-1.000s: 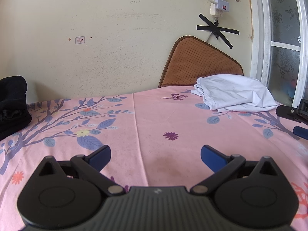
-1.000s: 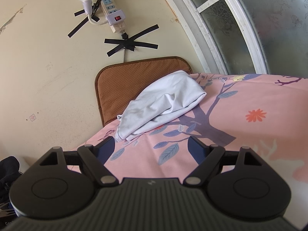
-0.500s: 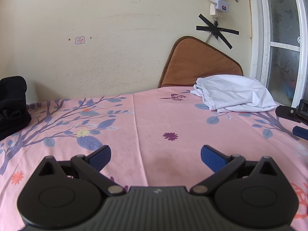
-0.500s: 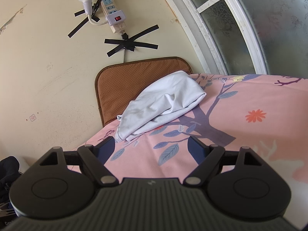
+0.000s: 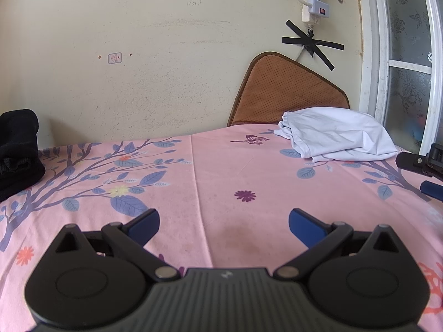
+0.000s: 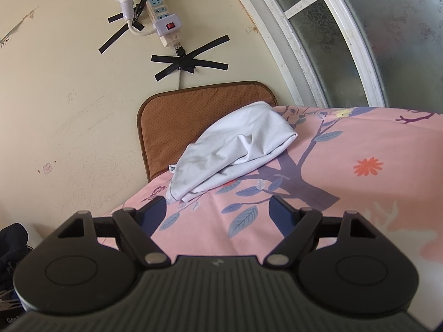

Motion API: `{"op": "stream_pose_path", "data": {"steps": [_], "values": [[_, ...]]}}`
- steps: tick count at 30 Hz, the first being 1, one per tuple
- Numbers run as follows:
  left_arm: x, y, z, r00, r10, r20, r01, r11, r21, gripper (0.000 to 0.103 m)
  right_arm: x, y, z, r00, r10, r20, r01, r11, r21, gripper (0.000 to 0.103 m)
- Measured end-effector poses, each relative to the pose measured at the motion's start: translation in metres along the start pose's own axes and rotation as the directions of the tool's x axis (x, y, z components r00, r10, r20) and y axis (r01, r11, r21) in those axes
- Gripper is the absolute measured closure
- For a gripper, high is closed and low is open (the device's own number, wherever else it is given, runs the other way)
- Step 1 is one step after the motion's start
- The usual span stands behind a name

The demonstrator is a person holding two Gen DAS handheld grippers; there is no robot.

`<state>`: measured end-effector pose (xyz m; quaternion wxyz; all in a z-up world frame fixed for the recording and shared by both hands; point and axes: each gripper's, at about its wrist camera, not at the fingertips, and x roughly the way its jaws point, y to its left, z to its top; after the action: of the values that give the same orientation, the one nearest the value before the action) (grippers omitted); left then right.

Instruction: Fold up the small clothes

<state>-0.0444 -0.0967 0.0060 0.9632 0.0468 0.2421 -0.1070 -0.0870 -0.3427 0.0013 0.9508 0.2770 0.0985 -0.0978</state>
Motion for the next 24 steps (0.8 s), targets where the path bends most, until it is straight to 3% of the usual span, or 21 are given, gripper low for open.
{"op": "stream_pose_path", "data": {"steps": [24], "values": [[0.0031, -0.0052, 0.0018, 1.0, 0.006, -0.013, -0.006, 1.0, -0.007, 0.0, 0.0019, 0.0009, 0.0002, 1.0, 0.004, -0.01, -0.004, 1.0, -0.01, 0.024]]}}
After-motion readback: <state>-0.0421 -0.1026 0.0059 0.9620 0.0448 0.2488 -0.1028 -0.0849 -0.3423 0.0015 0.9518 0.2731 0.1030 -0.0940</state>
